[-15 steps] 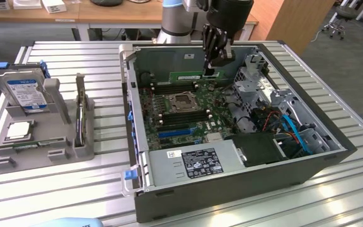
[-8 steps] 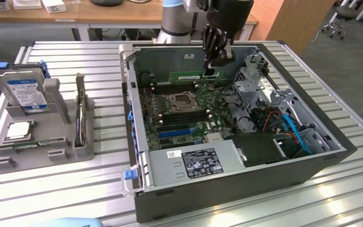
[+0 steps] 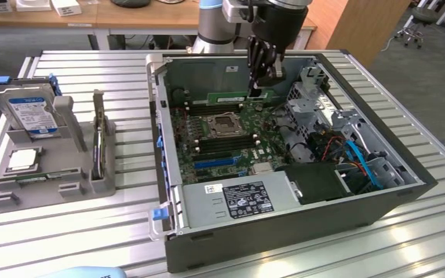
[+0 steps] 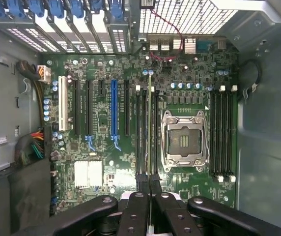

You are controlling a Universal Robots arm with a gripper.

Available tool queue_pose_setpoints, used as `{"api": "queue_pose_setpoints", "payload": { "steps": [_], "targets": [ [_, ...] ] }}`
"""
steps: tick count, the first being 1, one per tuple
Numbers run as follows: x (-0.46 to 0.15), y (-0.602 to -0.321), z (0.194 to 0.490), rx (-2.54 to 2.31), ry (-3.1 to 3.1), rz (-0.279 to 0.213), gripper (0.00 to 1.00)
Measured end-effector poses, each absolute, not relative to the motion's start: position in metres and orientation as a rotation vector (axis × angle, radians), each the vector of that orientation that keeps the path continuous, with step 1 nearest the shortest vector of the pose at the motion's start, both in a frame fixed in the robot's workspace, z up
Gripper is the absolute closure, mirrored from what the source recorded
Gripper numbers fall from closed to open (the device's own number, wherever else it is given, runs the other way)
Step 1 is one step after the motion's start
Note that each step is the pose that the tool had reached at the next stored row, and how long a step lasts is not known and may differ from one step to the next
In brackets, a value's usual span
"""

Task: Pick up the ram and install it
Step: 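Insert the ram into the slot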

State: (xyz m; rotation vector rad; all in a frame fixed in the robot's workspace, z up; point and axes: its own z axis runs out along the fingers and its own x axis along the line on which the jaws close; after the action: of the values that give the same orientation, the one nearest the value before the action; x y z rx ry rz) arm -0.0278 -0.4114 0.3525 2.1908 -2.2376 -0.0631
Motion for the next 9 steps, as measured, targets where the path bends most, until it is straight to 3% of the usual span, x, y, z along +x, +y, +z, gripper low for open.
{"api": "queue_pose_setpoints", "payload": {
  "steps": [9],
  "targets": [
    [-0.028, -0.411, 0.337, 2.191, -2.238, -0.062, 0.88]
  ]
}}
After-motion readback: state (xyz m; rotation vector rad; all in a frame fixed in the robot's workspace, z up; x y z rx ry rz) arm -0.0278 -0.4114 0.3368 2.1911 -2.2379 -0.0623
